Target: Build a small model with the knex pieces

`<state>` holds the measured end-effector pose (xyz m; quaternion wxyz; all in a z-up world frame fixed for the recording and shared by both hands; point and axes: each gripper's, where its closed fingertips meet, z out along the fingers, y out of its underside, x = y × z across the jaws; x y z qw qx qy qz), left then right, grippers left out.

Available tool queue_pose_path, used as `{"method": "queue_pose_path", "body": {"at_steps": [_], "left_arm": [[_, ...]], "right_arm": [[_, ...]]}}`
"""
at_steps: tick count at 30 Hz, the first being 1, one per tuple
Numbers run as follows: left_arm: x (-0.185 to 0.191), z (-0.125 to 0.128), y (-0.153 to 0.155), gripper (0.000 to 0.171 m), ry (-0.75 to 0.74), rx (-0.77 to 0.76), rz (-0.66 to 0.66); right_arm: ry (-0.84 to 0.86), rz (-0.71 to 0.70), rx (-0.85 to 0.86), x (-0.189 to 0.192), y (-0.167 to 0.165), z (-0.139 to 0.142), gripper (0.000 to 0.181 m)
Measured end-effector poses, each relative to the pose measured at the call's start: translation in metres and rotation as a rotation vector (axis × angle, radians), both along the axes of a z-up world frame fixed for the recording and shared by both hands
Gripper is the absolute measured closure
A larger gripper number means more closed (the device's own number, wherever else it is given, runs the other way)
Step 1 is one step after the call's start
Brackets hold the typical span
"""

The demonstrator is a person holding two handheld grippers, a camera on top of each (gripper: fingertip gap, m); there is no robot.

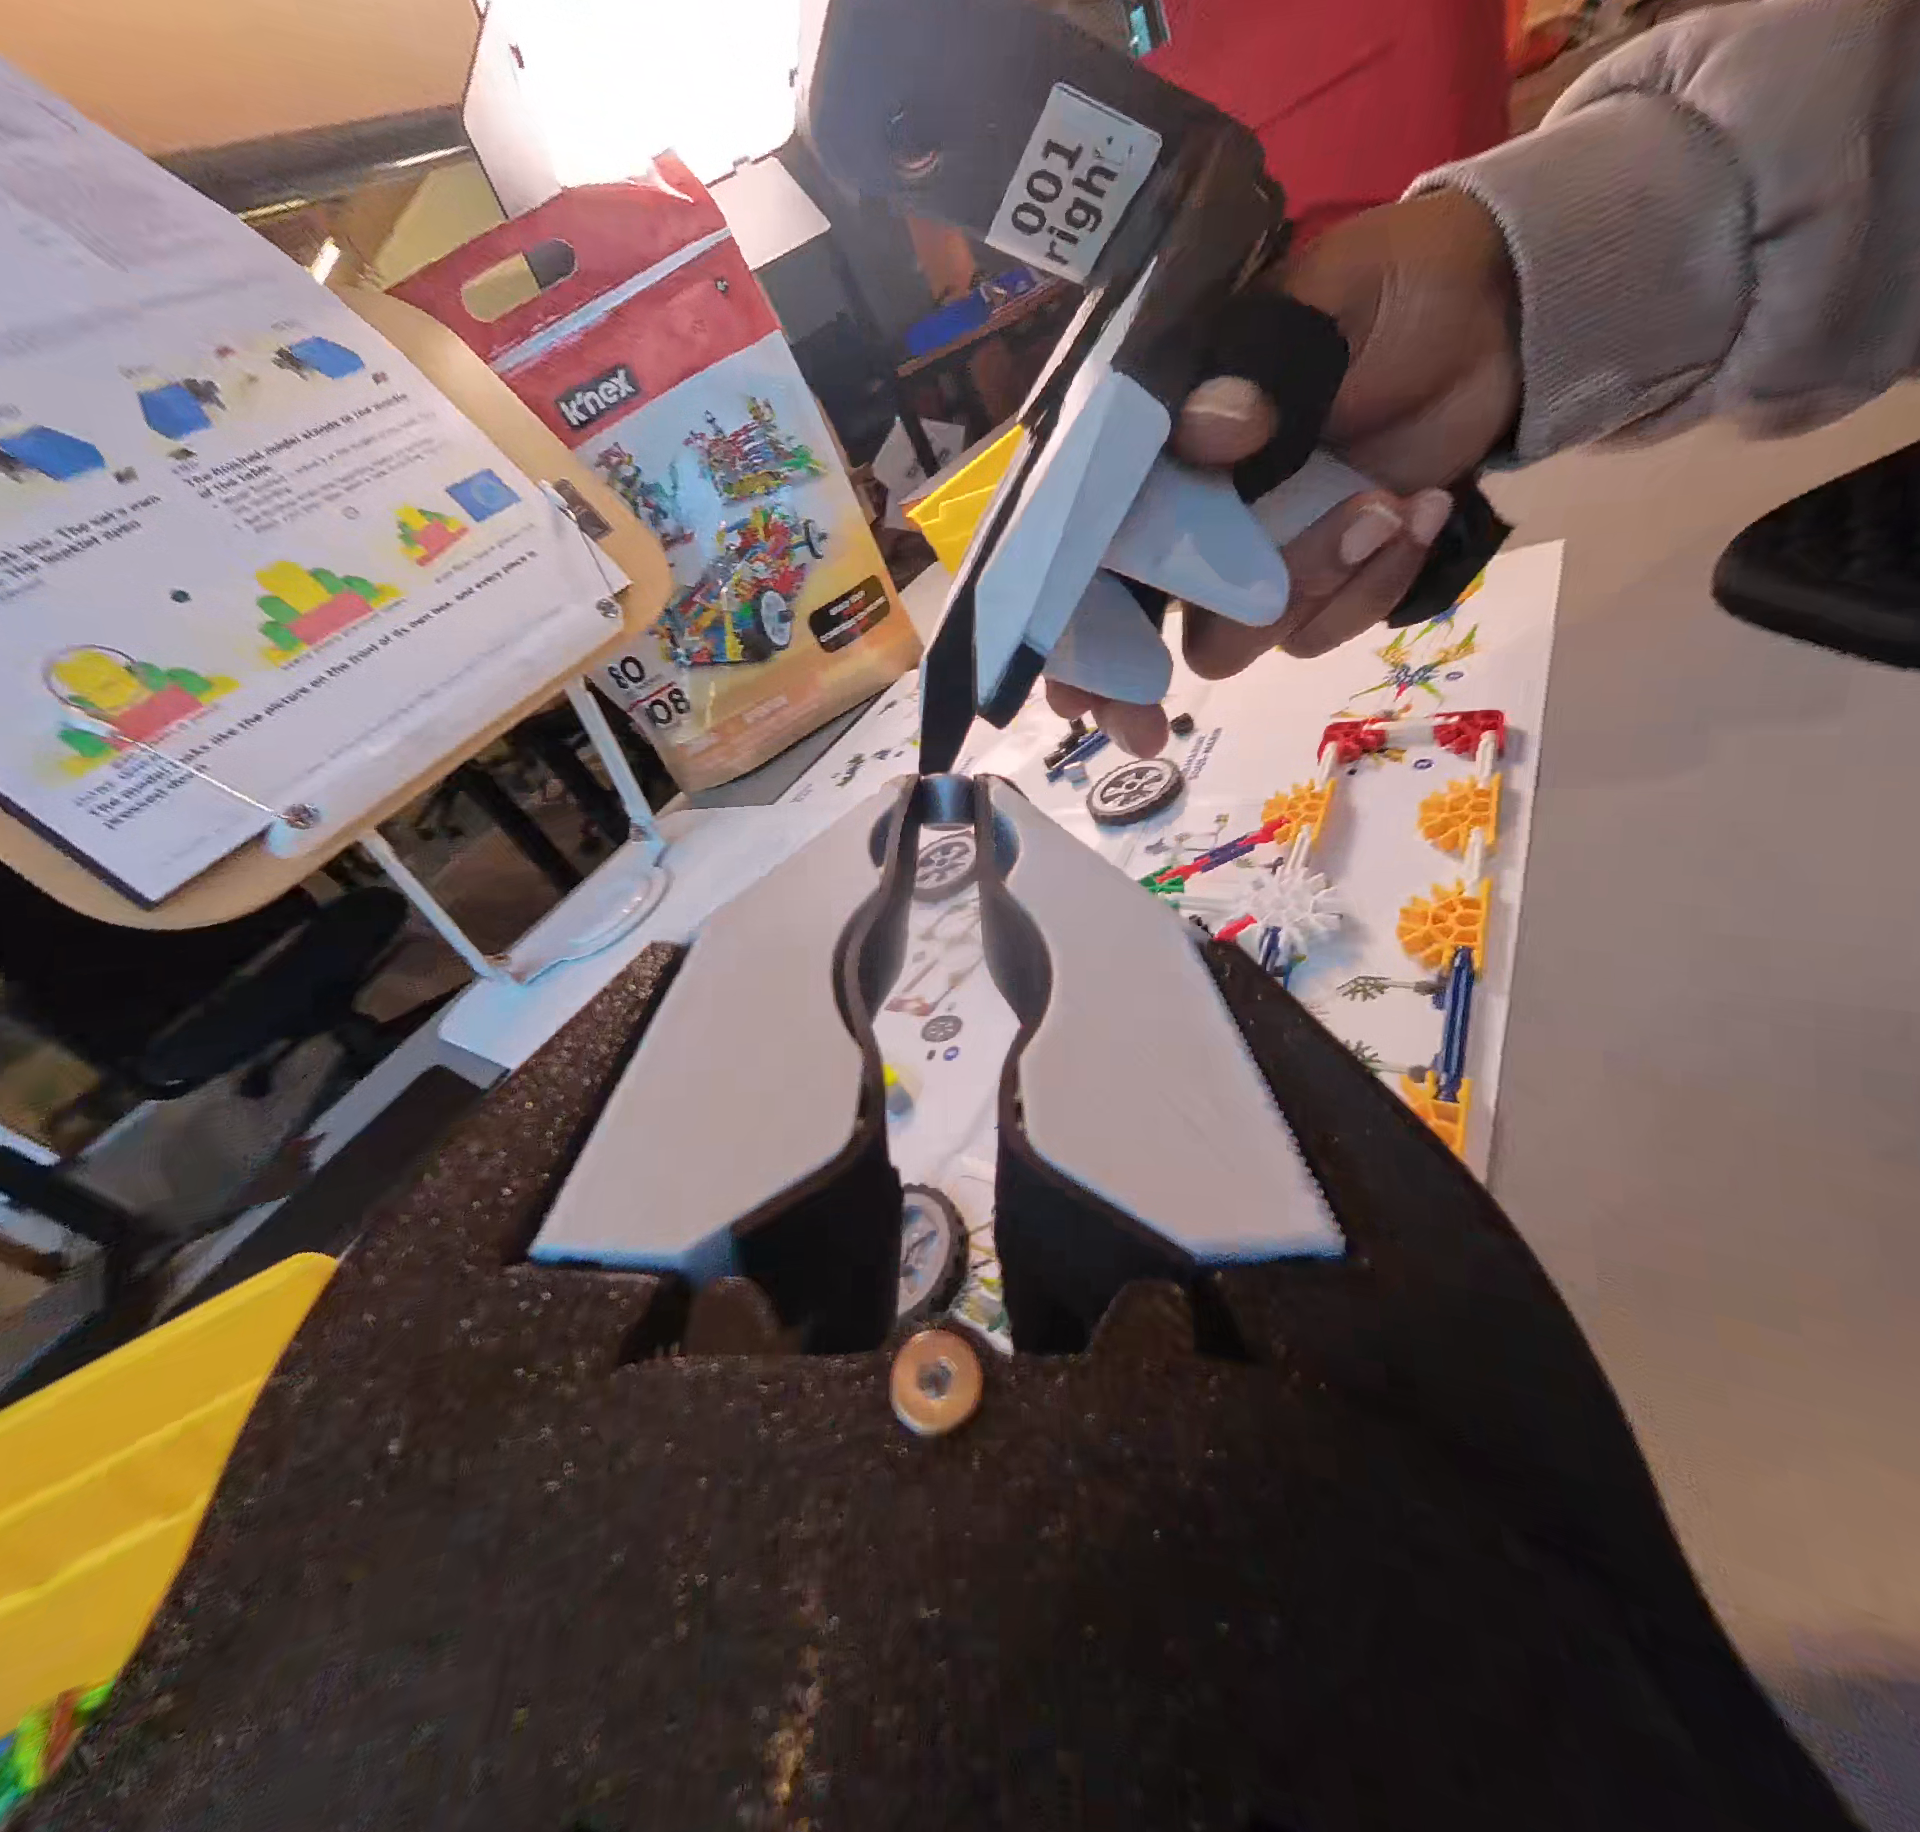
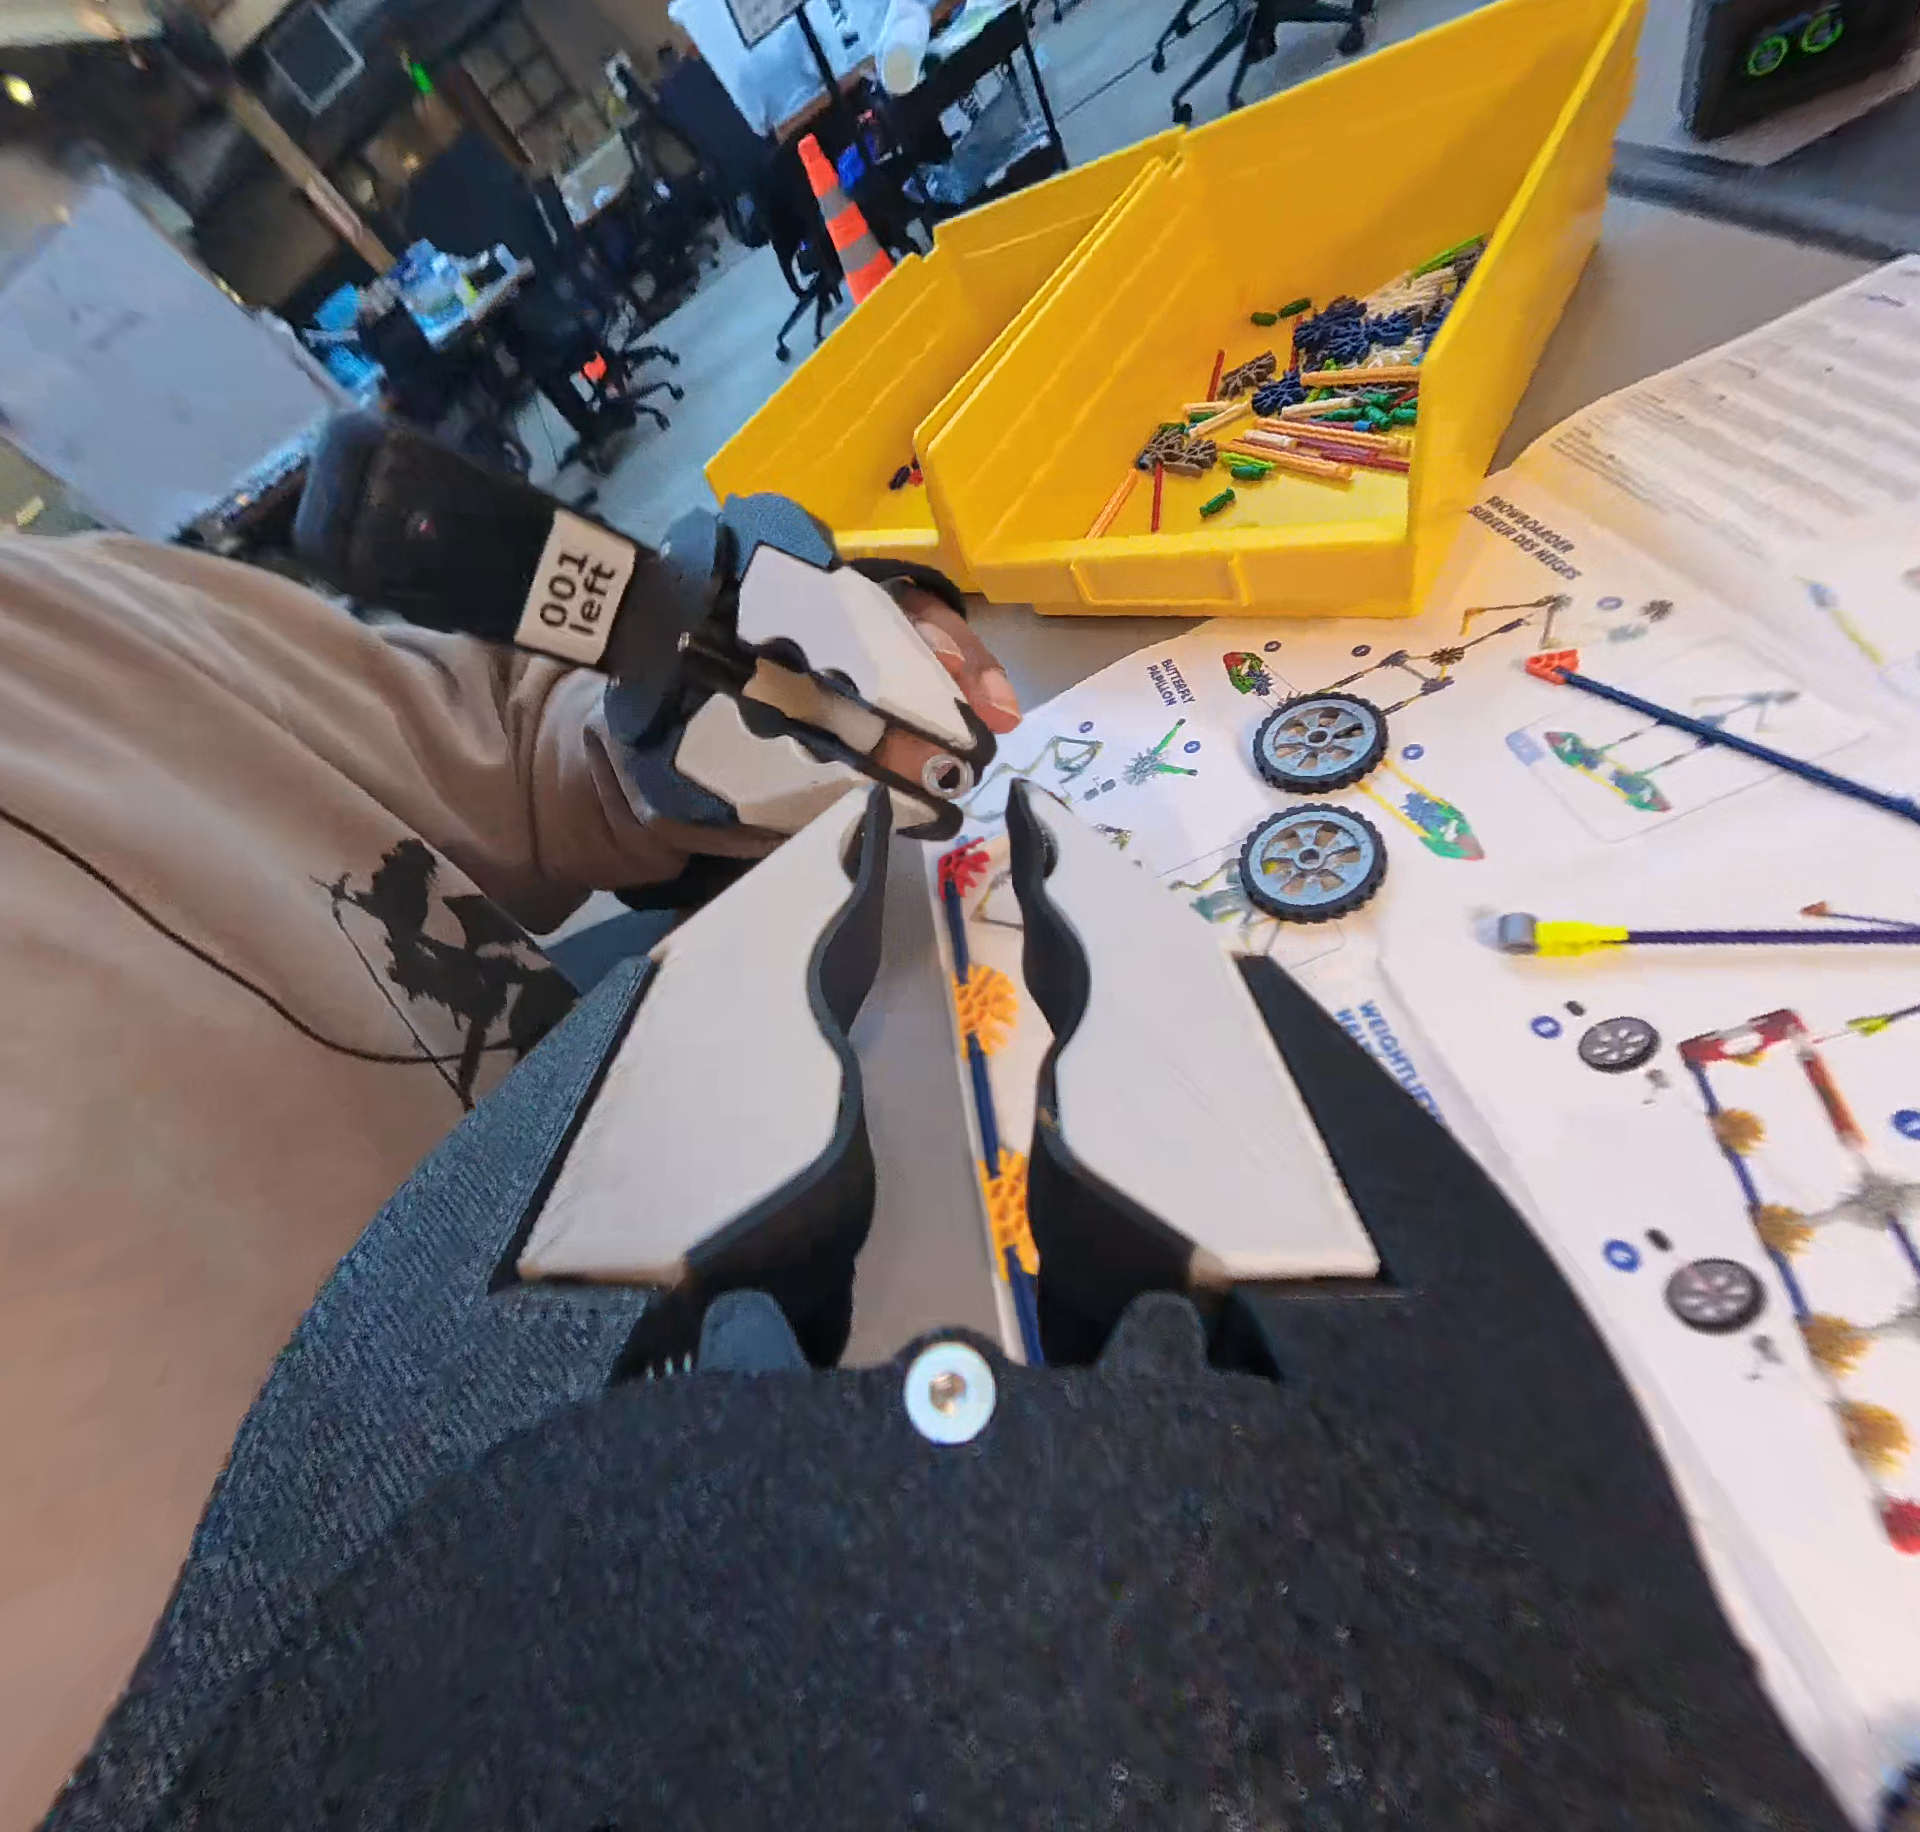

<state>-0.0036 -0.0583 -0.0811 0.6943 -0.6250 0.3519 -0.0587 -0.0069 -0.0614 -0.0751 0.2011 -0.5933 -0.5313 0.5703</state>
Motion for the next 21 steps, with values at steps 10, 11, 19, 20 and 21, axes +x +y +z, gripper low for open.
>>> {"method": "queue_pose_path", "body": {"at_steps": [10,11,19,20,21], "left_arm": [[0.004,-0.009,0.002,0.165,0.136,0.053,0.067],[0.005,-0.009,0.001,0.165,0.143,0.057,0.068],[0.004,-0.020,0.007,0.159,-0.004,-0.110,0.027],[0.000,-0.022,0.009,0.157,-0.057,-0.156,0.025],[-0.004,-0.023,0.011,0.156,-0.107,-0.196,0.025]], "right_arm": [[-0.062,-0.059,0.003,-0.003,-0.004,-0.012,0.171],[-0.064,-0.060,0.001,-0.003,-0.004,-0.012,0.172],[-0.128,-0.121,0.227,0.019,0.048,-0.014,0.174],[-0.172,-0.182,0.336,0.031,0.083,-0.012,0.174],[-0.253,-0.244,0.449,0.047,0.122,-0.015,0.174]]}}
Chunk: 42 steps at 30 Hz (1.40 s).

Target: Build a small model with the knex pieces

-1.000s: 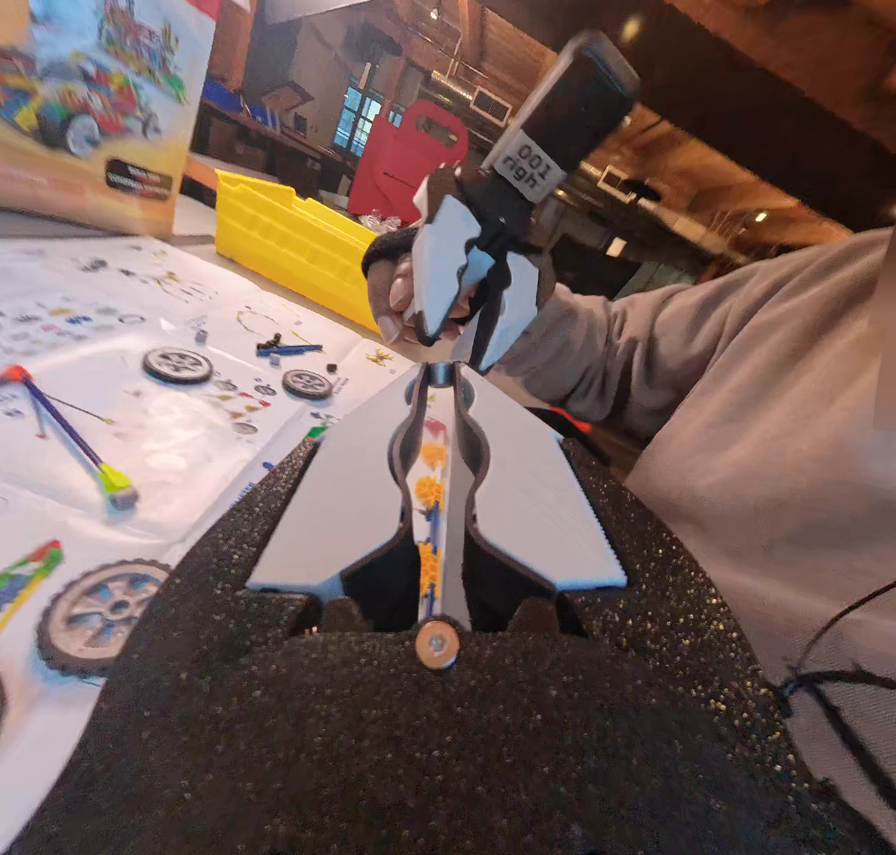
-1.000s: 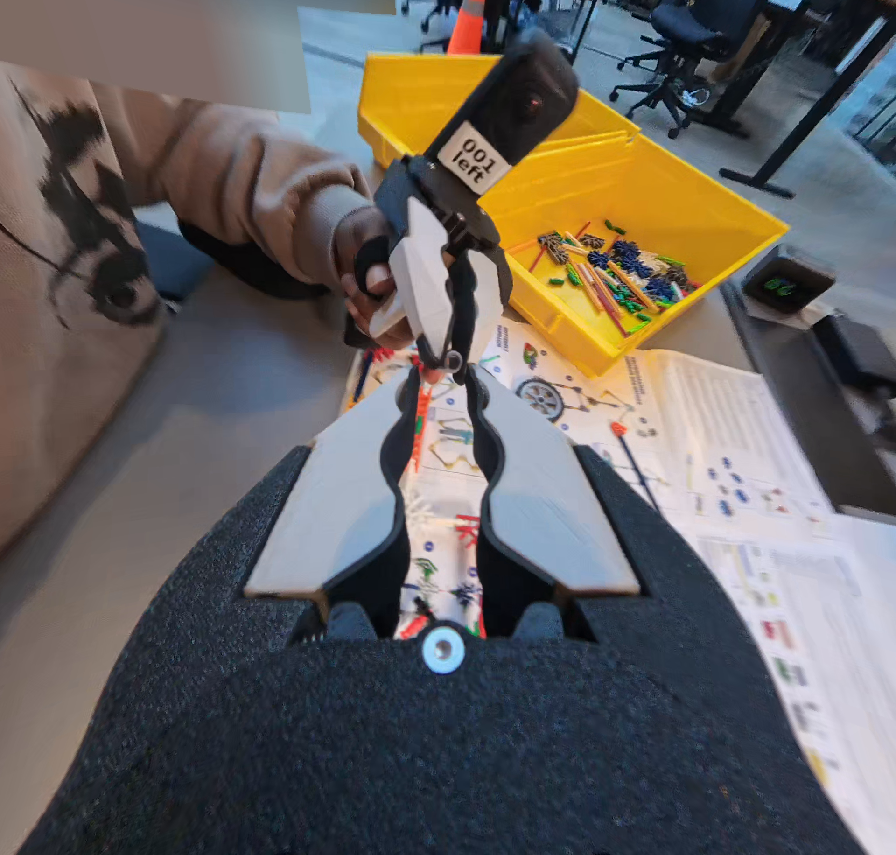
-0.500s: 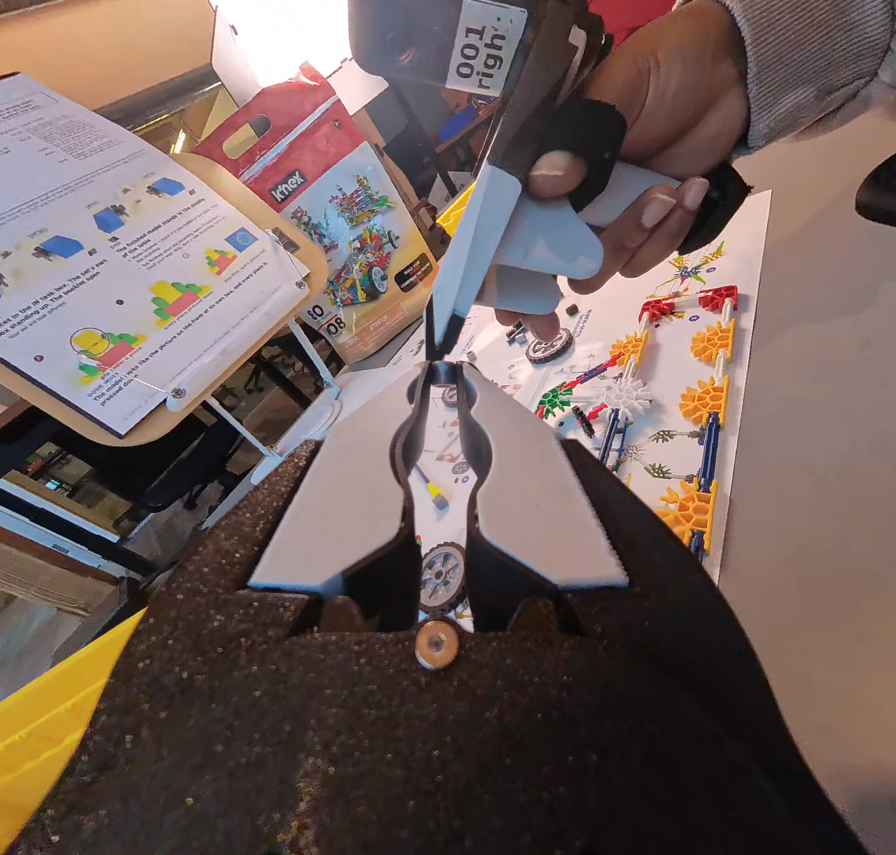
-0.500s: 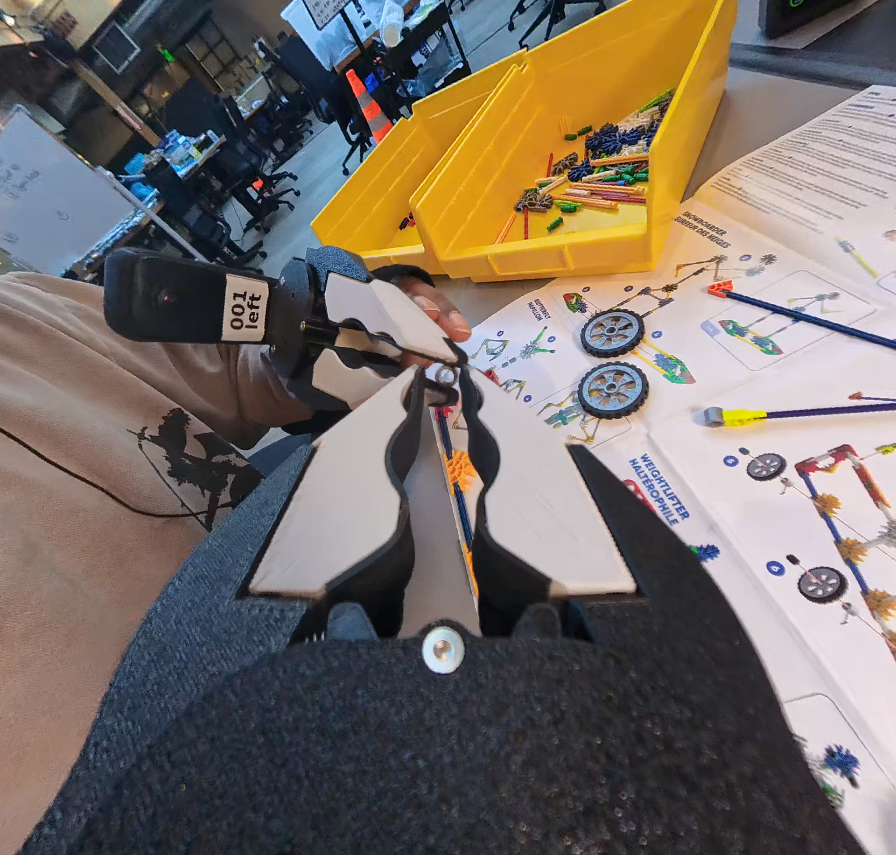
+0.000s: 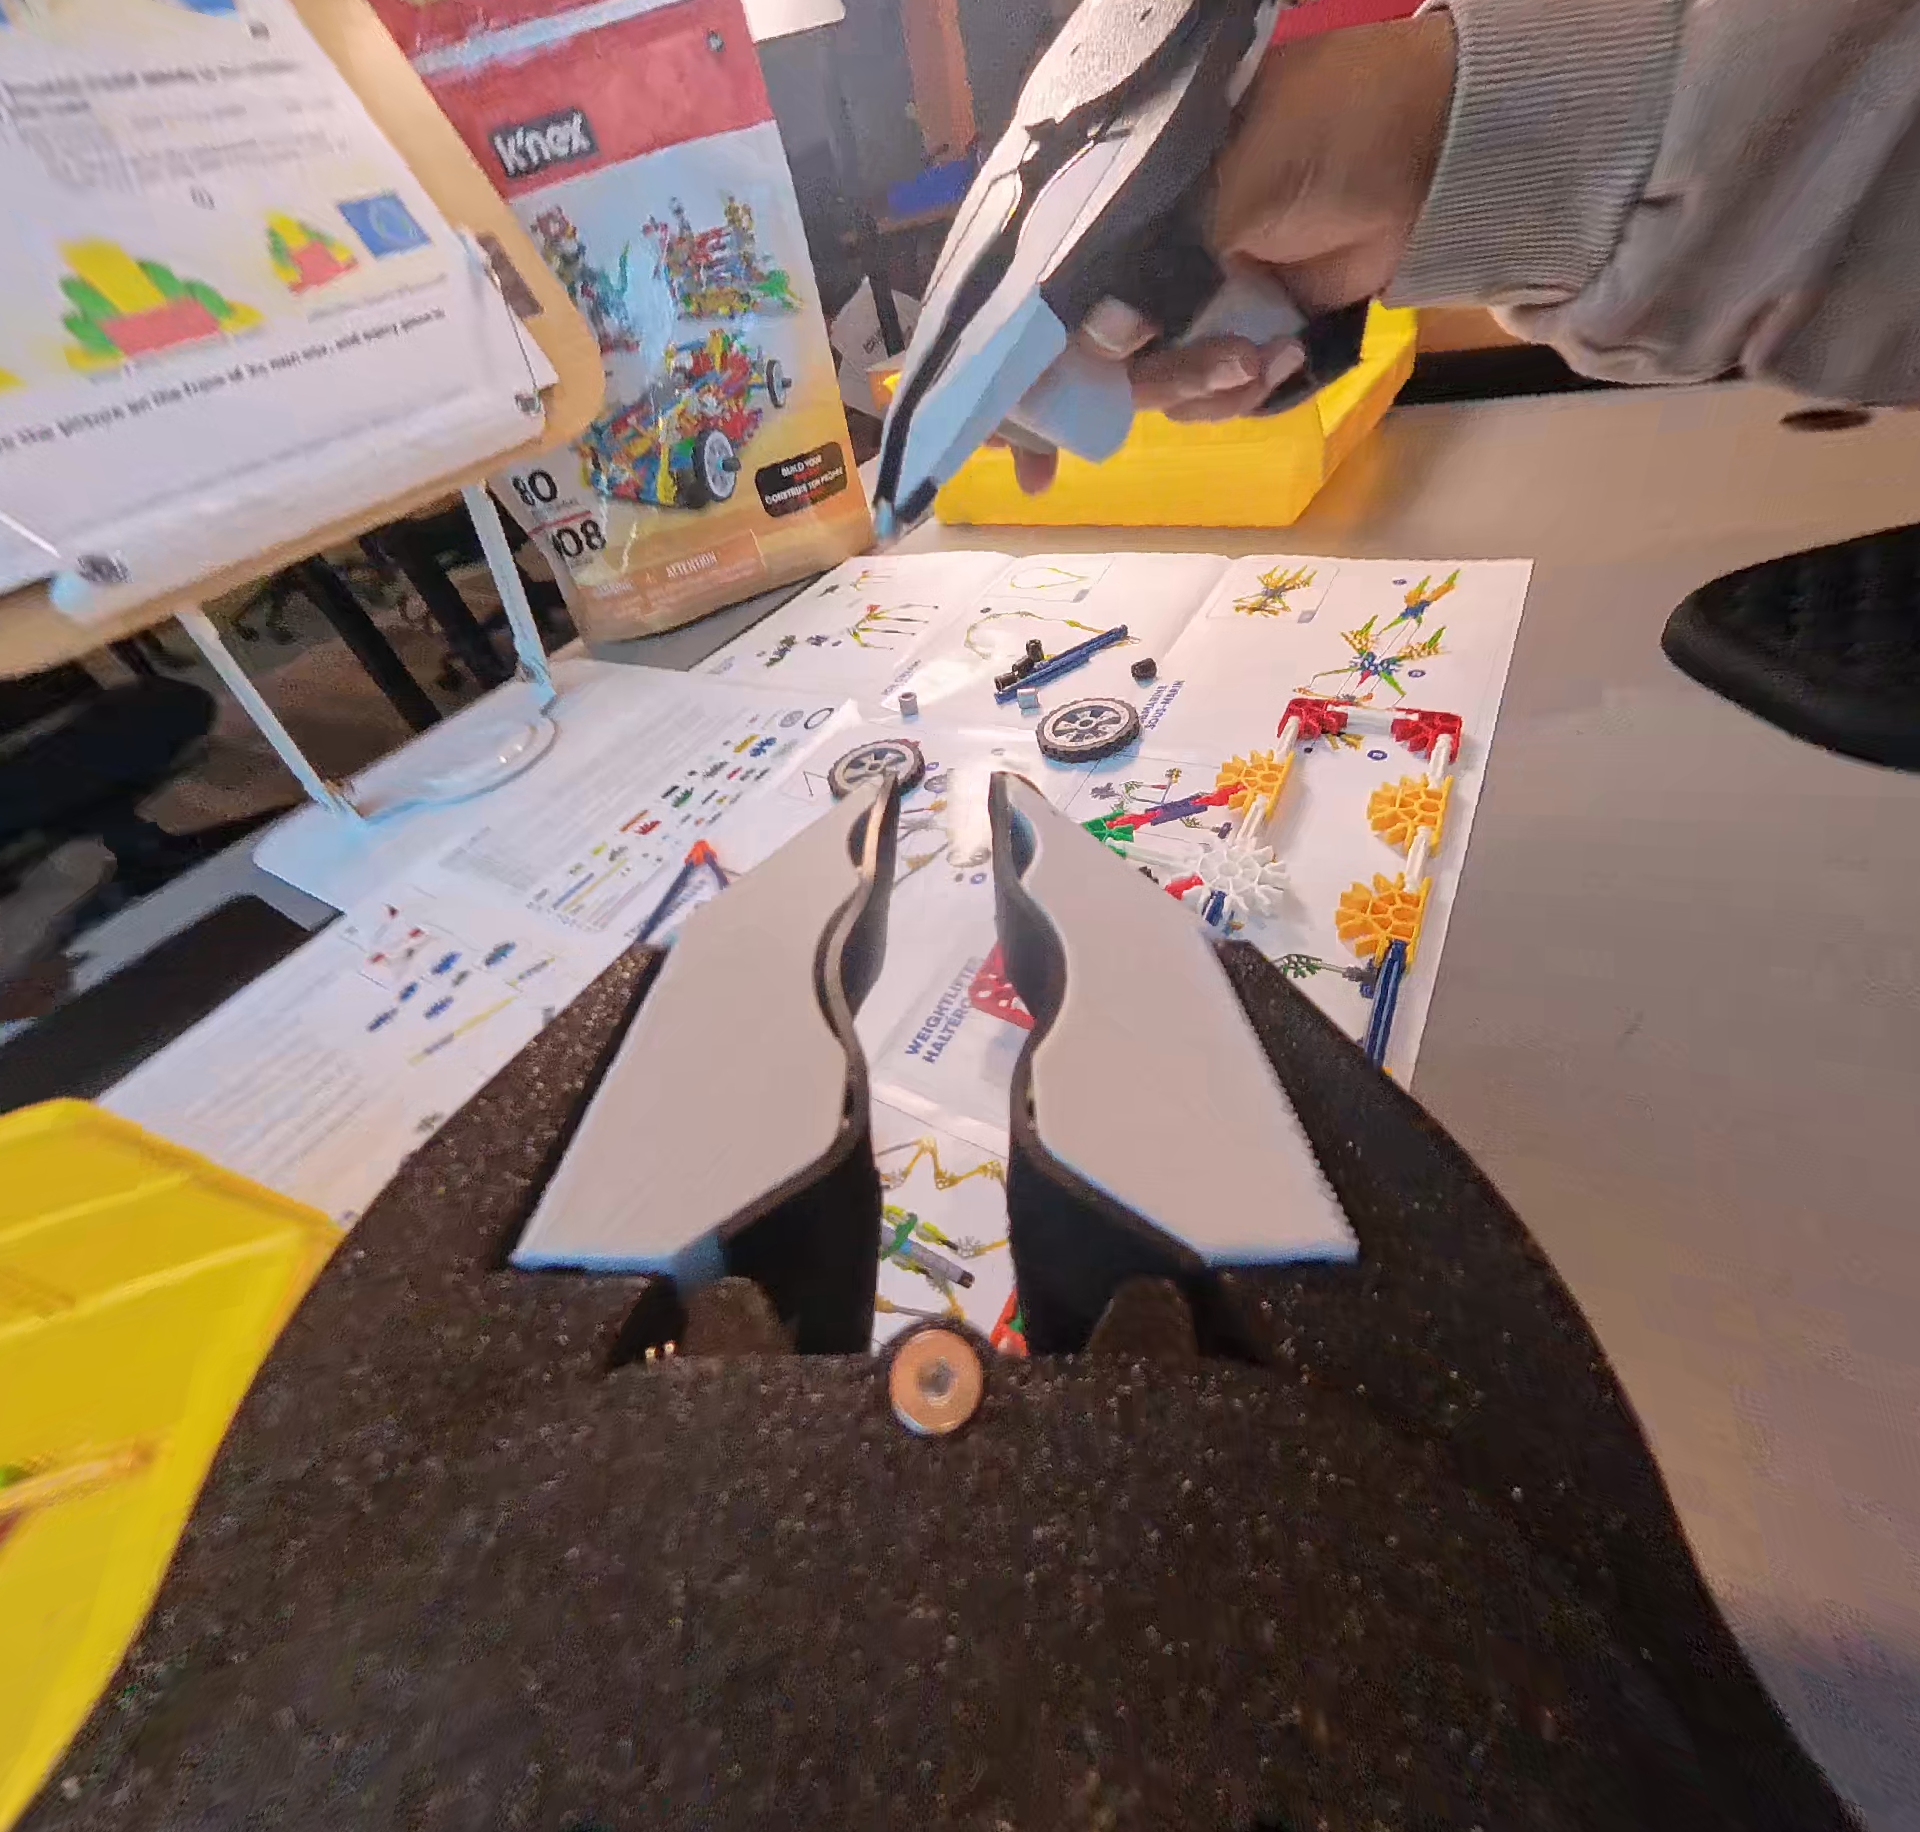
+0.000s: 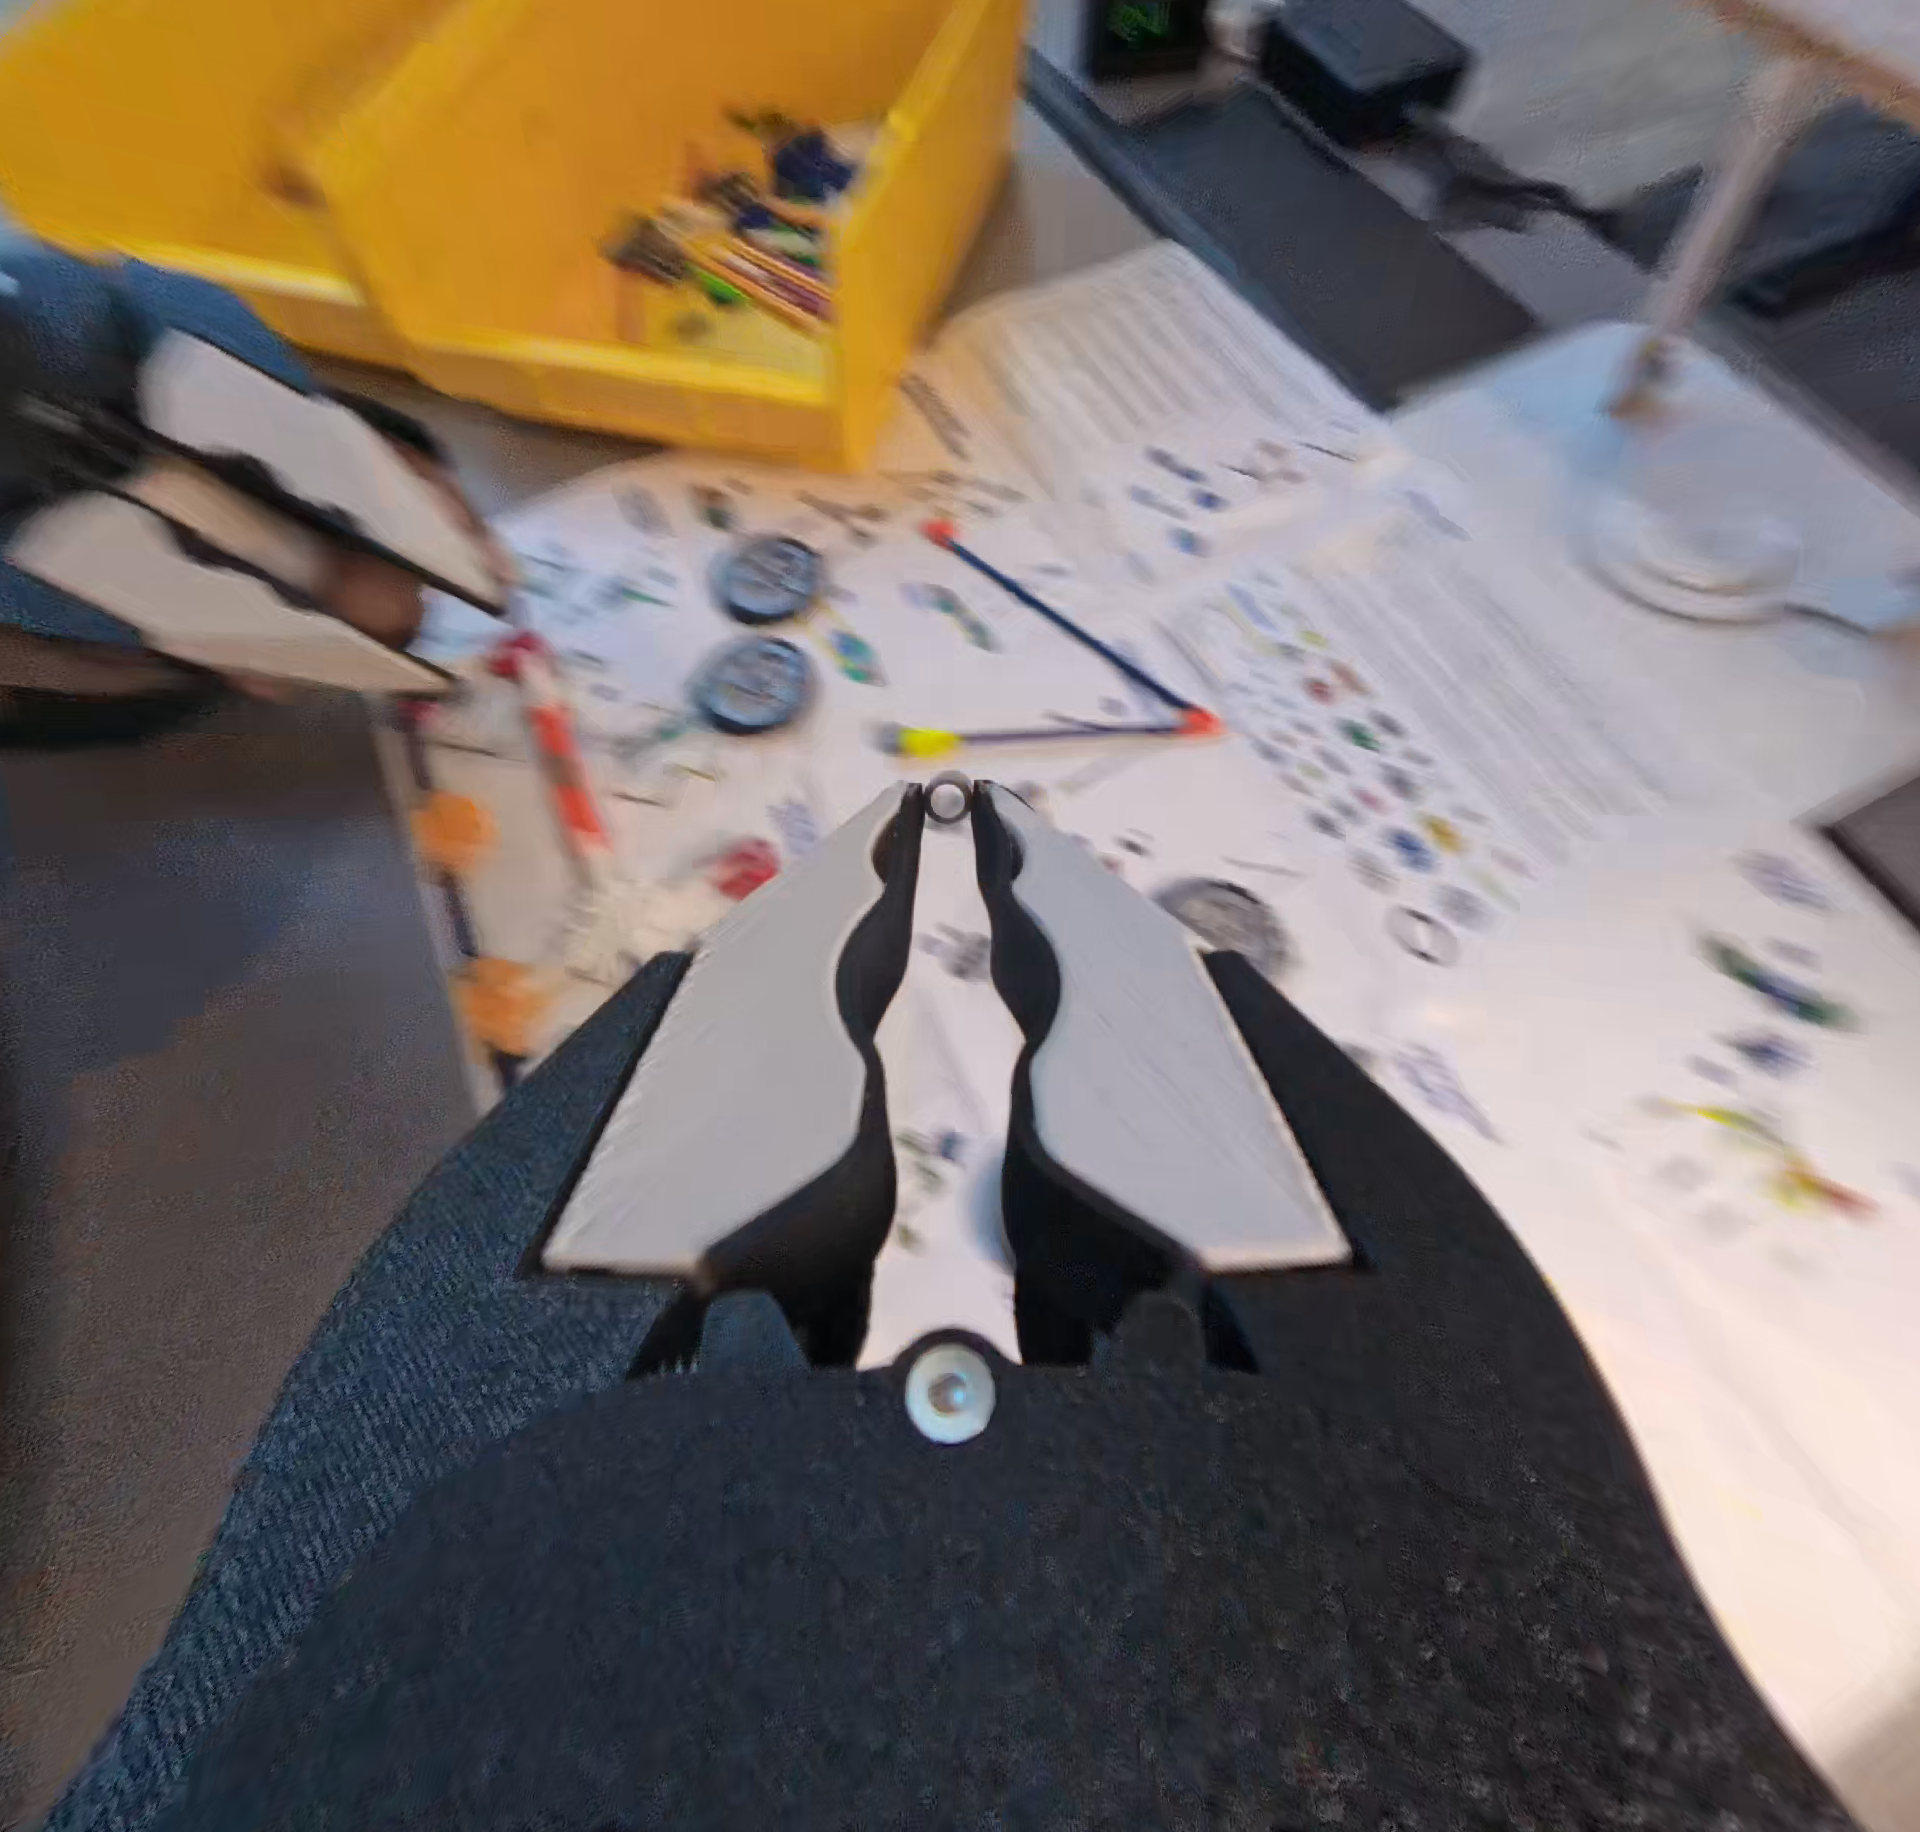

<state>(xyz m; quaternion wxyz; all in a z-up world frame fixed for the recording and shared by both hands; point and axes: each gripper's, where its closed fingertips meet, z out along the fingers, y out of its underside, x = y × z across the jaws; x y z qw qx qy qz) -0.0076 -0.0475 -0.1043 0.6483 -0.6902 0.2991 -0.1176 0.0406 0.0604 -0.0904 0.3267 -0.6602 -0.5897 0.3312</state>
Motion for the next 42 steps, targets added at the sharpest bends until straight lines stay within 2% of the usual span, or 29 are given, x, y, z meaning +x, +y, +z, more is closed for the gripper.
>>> {"method": "queue_pose_path", "body": {"at_steps": [2,4,5,8,12,19,22,25,28,31,35,42], "left_arm": [[-0.005,-0.004,0.003,0.156,-0.078,-0.067,-0.005],[-0.005,-0.008,0.006,0.155,-0.116,-0.107,-0.013],[-0.005,-0.010,0.006,0.154,-0.117,-0.118,-0.017],[-0.002,-0.017,0.006,0.154,-0.105,-0.135,-0.021],[-0.003,-0.019,0.008,0.154,-0.113,-0.151,-0.020],[-0.007,-0.019,0.009,0.154,-0.136,-0.168,-0.017],[-0.007,-0.019,0.010,0.153,-0.140,-0.170,-0.014],[-0.009,-0.019,0.011,0.153,-0.152,-0.179,-0.009],[-0.011,-0.019,0.012,0.153,-0.164,-0.186,-0.006],[-0.014,-0.020,0.013,0.153,-0.168,-0.195,0.010],[-0.037,-0.027,0.022,0.154,-0.149,-0.237,0.124],[-0.089,-0.052,0.034,0.152,-0.139,-0.392,0.309]], "right_arm": [[-0.194,-0.124,0.152,0.038,0.076,-0.016,0.174],[-0.311,-0.158,0.103,0.062,0.116,-0.041,0.174],[-0.340,-0.157,0.070,0.067,0.126,-0.054,0.174],[-0.440,-0.115,0.047,0.072,0.135,-0.092,0.173],[-0.493,-0.083,0.036,0.066,0.133,-0.118,0.173],[-0.510,-0.070,0.040,0.061,0.133,-0.126,0.171],[-0.444,-0.079,0.055,0.055,0.133,-0.108,0.164],[-0.314,-0.055,0.055,0.046,0.118,-0.074,0.164],[-0.256,0.060,0.108,0.041,0.084,-0.060,0.166],[-0.237,0.196,0.162,0.038,0.042,-0.067,0.166],[-0.162,0.295,0.184,0.029,-0.007,-0.077,0.165],[-0.028,0.262,0.198,0.008,-0.052,-0.082,0.165]]}}
